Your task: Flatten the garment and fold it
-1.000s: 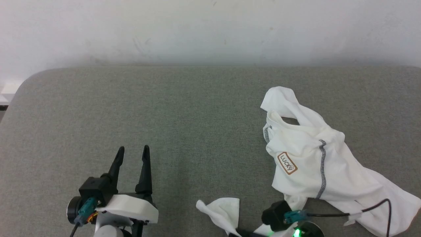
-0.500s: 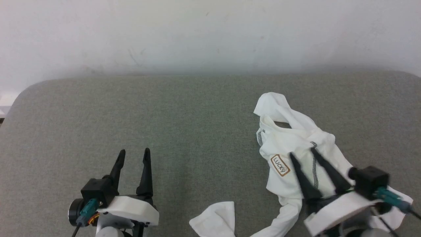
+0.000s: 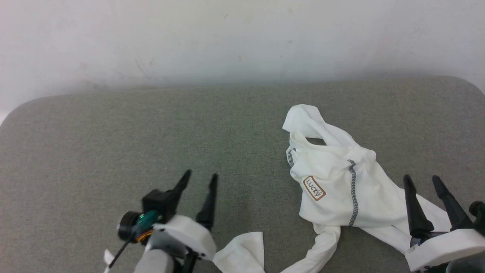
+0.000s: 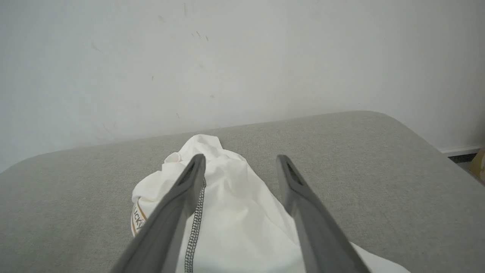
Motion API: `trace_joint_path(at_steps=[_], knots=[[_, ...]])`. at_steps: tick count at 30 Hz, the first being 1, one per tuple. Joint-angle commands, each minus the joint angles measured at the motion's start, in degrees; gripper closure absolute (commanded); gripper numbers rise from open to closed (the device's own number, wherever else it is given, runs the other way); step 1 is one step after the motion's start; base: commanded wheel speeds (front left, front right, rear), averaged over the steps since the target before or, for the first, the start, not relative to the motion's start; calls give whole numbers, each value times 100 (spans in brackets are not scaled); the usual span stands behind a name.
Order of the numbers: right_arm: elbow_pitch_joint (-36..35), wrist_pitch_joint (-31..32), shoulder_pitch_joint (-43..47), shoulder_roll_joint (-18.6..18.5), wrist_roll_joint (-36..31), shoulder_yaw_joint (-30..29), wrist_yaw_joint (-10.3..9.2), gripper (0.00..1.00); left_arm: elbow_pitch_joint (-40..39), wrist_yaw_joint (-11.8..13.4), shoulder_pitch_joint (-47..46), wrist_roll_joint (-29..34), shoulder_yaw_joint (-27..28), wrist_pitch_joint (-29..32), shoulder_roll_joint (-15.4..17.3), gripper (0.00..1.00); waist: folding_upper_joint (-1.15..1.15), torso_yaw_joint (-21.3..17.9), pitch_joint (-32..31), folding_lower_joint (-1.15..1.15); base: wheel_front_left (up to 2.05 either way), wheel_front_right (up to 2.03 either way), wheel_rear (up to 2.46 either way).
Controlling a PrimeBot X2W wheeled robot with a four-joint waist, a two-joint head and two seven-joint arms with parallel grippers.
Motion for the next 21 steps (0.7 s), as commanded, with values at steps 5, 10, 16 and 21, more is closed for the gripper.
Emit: trace_joint_path(at_steps=[5,10,16,21], knots=[[-175,63,13,37,8,-106,-4,0,185,-124,-652,-221,-762,544,-7,0,0,-167,268,0,0,0,0],[-192,74,-147,40,87,-35,-4,0,417,-179,-1557,-618,-1698,1007,-8,0,0,-351,633,0,0,0,0],[-59,2,-399,40,170,165,-4,0,1184,-160,-2604,-1023,-2518,1447,-9,0,0,-632,996,0,0,0,0],[137,-85,-584,41,269,317,-4,0,2109,-144,-3325,-1253,-3016,1995,-9,0,0,-874,1230,0,0,0,0]])
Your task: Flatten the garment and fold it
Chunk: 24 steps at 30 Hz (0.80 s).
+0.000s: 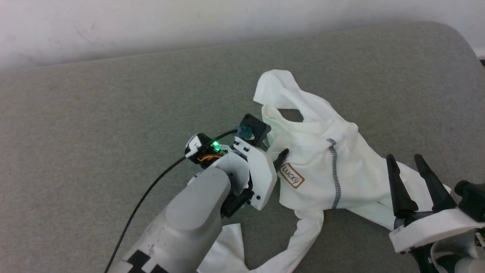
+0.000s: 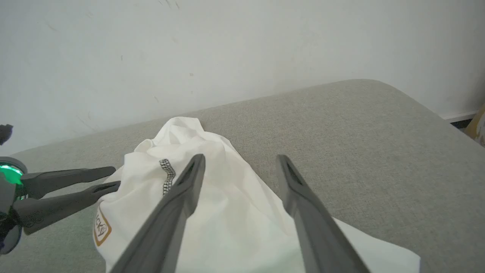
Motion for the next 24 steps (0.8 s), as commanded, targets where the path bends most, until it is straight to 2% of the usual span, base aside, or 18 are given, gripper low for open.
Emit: trace_joint_path(at_steps=[1,6,7,9,10,14,18,21,24], knots=[[44,-42,-91,15,48,26,-4,0,160,14,-154,-71,-85,106,0,0,0,-261,250,-1,0,0,0],[244,-128,-199,15,97,98,-4,0,1002,-55,-454,-417,-623,1063,0,0,0,-437,311,-1,0,0,0],[276,-145,-210,16,104,102,-4,0,1117,-79,-450,-536,-728,1291,0,28,0,-462,304,-1,0,0,0],[318,-180,-217,16,119,93,-4,0,1234,-113,-451,-742,-889,1545,0,95,0,-492,285,-1,0,0,0],[335,-192,-215,16,124,79,-4,0,1259,-122,-456,-819,-929,1545,0,100,0,-492,271,-1,0,0,0],[402,-220,-162,16,128,-27,-4,0,1263,-135,-494,-905,-856,908,61,100,0,-399,140,-1,0,0,0],[395,-221,-39,16,119,-169,-4,0,857,-29,-350,-923,-592,40,451,100,0,-176,-57,-1,0,0,0],[365,-200,57,16,130,-233,-4,0,265,243,-39,-963,-321,-380,953,100,0,43,-197,-1,0,0,0],[303,-164,150,16,141,-295,-4,0,-542,669,489,-1053,-2,-516,1576,100,0,281,-296,-1,0,0,0]])
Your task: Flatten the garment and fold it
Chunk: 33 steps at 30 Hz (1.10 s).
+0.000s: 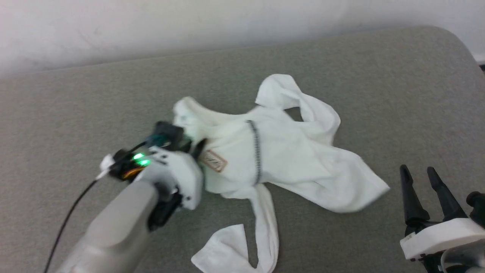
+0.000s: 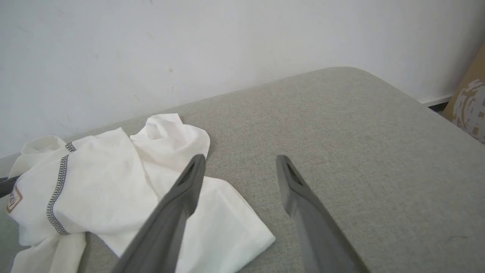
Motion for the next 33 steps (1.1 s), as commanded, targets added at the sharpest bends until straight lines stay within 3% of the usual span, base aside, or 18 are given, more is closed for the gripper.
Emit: trace_joint_path(at_steps=[1,6,8,11,12,13,19,23,28,33], knots=[[-47,27,57,14,22,-29,-4,0,-330,233,352,-67,154,-29,285,100,0,379,-245,0,0,0,0],[-148,102,106,14,20,-29,-4,0,-1647,1199,1697,-529,850,160,1156,100,0,606,-279,0,0,0,0],[-168,138,107,14,15,-14,-4,0,-1993,1498,2212,-749,1096,144,1306,100,0,650,-272,0,0,0,0],[-179,184,102,14,2,-10,-4,0,-2268,1677,2741,-1007,1293,5,1292,100,0,690,-271,0,0,0,0],[-179,199,100,14,-3,-8,-4,0,-2321,1704,2845,-1066,1331,-66,1241,69,0,694,-279,0,0,0,0],[-182,212,99,14,-7,-7,-4,0,-2368,1715,2916,-1094,1348,-141,1197,0,0,695,-290,0,0,0,0],[-242,305,161,14,-51,-33,-4,0,-2652,1784,2892,-915,1535,-916,1036,0,0,707,-421,0,0,0,0],[-270,344,202,14,-52,-44,-4,0,-2782,1656,2592,-746,1508,-1056,1102,0,0,722,-499,0,0,0,0],[-289,393,189,14,-24,34,-4,0,-2549,1193,1869,-632,1077,-373,1202,0,0,708,-500,0,0,0,0],[-234,382,85,14,22,177,-4,0,-1738,658,1111,-824,701,615,1113,0,0,574,-392,0,0,0,0]])
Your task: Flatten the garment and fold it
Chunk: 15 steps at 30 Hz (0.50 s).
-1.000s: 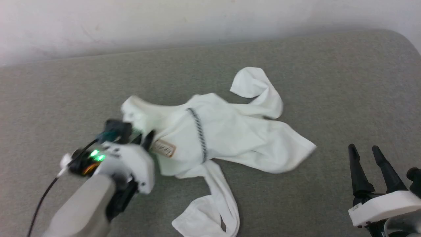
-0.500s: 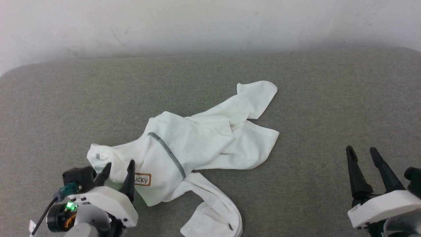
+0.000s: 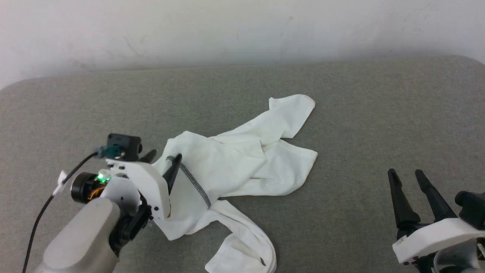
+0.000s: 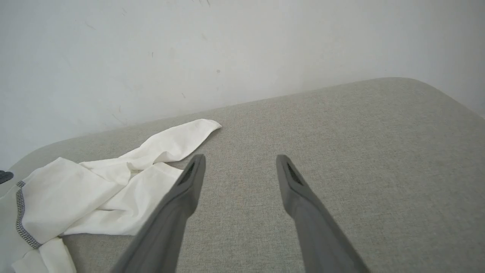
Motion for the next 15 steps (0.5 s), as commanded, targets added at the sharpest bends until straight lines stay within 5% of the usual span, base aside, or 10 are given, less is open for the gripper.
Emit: trace_joint_path(at_steps=[1,2,3,4,10,15], knots=[[29,-22,-43,13,41,25,-4,0,312,-199,-203,-145,-139,398,-46,36,0,-103,59,0,0,0,0],[29,-22,-43,13,41,25,-4,0,312,-199,-203,-145,-139,398,-46,36,0,-103,59,0,0,0,0],[57,-35,-50,13,59,28,-4,0,475,-321,-298,-230,-202,612,-73,76,0,-139,68,0,0,0,0],[91,-48,-55,13,79,27,-4,0,614,-415,-387,-295,-239,763,-96,100,0,-176,73,0,0,0,0],[219,-146,-91,13,138,-13,-4,0,867,-451,-1140,118,-168,271,-91,100,0,-331,110,0,0,0,0],[296,-167,-109,13,145,-47,-4,0,498,-534,-1710,635,-511,-278,-616,100,0,-405,93,0,0,0,0]])
